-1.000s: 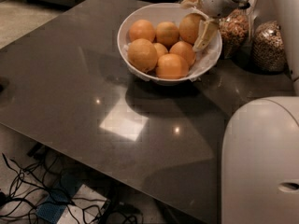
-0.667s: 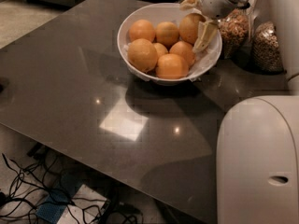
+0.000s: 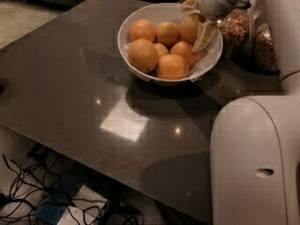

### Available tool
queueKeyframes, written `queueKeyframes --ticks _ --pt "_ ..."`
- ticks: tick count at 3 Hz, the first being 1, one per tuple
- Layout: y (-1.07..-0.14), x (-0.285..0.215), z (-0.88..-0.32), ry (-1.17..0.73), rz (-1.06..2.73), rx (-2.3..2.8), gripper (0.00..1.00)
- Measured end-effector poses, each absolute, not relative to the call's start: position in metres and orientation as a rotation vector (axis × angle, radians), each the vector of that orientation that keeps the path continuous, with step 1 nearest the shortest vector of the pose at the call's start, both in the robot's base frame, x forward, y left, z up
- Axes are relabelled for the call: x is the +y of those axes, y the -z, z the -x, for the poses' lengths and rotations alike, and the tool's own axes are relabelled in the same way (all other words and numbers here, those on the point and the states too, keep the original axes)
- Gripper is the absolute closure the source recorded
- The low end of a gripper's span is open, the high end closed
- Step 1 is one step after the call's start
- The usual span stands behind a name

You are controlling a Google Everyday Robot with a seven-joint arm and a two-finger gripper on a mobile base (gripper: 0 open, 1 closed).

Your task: Pick orange from white bowl

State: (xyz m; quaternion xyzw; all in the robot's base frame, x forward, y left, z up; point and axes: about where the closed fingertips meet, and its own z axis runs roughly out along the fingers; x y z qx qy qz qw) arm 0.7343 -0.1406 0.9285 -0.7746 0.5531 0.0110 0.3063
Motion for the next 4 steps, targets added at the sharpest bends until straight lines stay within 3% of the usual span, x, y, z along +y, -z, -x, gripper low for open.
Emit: queueKeyframes --ticks 1,3,4 --pt "-0.9264 -0.1415 -0.7373 -0.023 2.052 1.464 0.37" --pt "-0.9257 -0.1439 -0.7388 -0.017 2.054 1.469 0.83" --pt "-0.9258 -0.1438 -0.7388 -0.017 2.054 1.469 1.00"
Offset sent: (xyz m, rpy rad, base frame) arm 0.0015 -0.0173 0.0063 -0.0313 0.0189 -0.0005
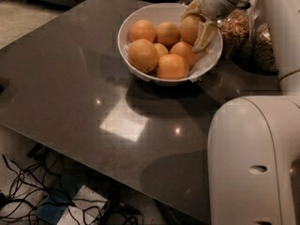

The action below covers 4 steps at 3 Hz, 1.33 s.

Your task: Pick orange from white bowl

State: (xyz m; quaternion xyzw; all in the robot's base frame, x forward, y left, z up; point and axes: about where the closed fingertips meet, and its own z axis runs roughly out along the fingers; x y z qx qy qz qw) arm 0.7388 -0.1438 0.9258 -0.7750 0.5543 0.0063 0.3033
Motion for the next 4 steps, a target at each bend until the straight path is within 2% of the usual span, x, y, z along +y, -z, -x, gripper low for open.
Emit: queueKeyframes --ticks 4 --pt "-0.972 -0.145 -0.738 0.091 2.022 1.422 1.00"
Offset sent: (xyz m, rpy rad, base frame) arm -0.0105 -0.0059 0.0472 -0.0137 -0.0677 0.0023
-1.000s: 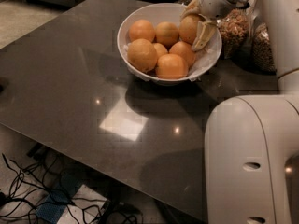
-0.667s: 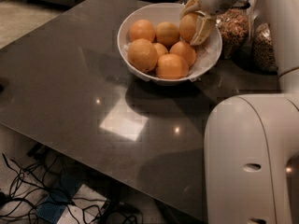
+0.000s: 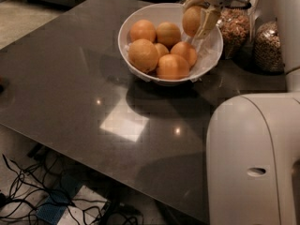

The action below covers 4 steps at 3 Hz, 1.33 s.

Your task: Pick orange from white bowl

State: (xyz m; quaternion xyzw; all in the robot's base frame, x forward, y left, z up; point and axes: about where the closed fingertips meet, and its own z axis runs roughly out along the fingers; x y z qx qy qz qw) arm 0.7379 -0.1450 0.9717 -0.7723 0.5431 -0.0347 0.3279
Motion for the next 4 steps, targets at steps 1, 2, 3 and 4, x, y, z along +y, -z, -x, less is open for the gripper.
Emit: queueKeyframes --ticks 1,2,3,4 --pt "-0.968 -0.143 -0.738 0.053 1.988 1.443 1.00" --pt "-0.973 -0.144 -0.726 -0.013 1.925 1.506 1.00" --pt "-0.981 -0.147 -0.706 -0.094 1.841 1.581 1.00" --pt "-0.988 -0.147 -0.689 -0.182 1.728 1.629 1.00"
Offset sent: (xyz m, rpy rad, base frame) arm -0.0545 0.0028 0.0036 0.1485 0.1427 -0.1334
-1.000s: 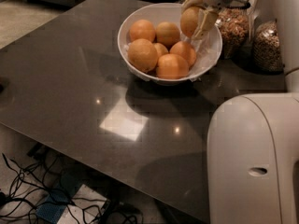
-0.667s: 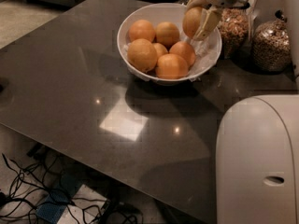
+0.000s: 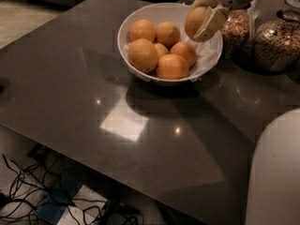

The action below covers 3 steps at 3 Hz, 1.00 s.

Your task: Pick orange from white bowl

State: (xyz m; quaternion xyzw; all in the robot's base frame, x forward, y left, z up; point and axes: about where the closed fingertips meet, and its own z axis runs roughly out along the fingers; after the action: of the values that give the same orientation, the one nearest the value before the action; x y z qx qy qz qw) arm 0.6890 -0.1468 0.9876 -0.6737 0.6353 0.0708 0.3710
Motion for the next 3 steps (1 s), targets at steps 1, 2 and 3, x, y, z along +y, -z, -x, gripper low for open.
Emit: queueKeyframes --ticks 1,2,3 --pt "-0.993 -0.145 -0.671 -0.247 1.595 1.662 1.00" --pt "-0.994 -0.138 -0.652 -0.295 1.496 1.682 1.00" --pt "-0.988 -0.131 -0.636 -0.334 1.415 1.677 1.00"
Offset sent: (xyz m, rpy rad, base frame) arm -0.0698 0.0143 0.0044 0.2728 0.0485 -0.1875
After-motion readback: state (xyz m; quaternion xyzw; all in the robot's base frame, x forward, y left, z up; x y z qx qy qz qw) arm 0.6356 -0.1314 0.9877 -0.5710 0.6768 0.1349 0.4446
